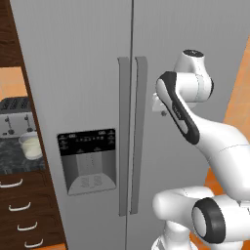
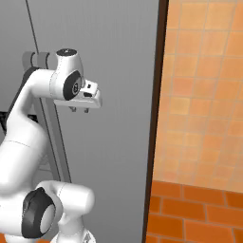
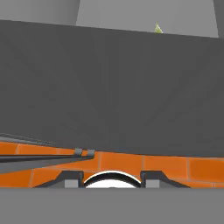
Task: Grab a lemon wedge from the fridge and one ice cube from the ice bowl, and put them in the glass of lemonade.
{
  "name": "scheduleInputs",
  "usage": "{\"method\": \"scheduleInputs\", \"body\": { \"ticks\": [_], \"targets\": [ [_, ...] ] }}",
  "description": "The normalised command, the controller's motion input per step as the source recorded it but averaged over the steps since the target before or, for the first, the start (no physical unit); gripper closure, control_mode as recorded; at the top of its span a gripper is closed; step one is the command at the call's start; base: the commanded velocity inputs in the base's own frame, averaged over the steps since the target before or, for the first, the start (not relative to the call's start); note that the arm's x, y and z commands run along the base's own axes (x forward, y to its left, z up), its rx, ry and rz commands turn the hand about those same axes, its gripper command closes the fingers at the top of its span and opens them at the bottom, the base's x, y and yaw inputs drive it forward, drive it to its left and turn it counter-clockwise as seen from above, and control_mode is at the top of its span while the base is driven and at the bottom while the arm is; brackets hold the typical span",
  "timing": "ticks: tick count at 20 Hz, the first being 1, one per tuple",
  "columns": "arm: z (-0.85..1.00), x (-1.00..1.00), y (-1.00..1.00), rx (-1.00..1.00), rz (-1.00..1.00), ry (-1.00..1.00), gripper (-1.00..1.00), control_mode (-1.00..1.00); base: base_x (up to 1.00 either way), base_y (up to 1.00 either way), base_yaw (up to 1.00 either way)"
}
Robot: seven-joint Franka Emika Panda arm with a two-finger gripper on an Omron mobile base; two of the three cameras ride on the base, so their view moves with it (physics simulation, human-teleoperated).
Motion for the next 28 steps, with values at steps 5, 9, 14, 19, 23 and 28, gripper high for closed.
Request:
{"method": "scheduleInputs", "body": {
  "ticks": [5,9,14,19,23,28],
  "targets": [
    [0.0,-0.06,0.0,0.0,0.0,0.0,-1.0,-1.0,0.0,0.0,0.0],
    [0.0,-0.94,-0.12,0.0,-0.03,-0.1,-1.0,-1.0,0.0,0.0,0.0],
    [-0.22,-0.92,-0.07,0.0,-0.02,-0.05,-1.0,-1.0,0.0,0.0,0.0],
    [-0.69,-0.55,0.14,-0.03,0.0,0.02,-1.0,-1.0,0.0,0.0,0.0],
    [-0.21,-0.14,0.05,-0.01,0.0,0.01,-1.0,1.0,-0.53,0.19,0.0],
    [0.0,0.0,0.0,0.0,0.0,0.0,-1.0,1.0,-0.42,0.73,0.02]
  ]
}}
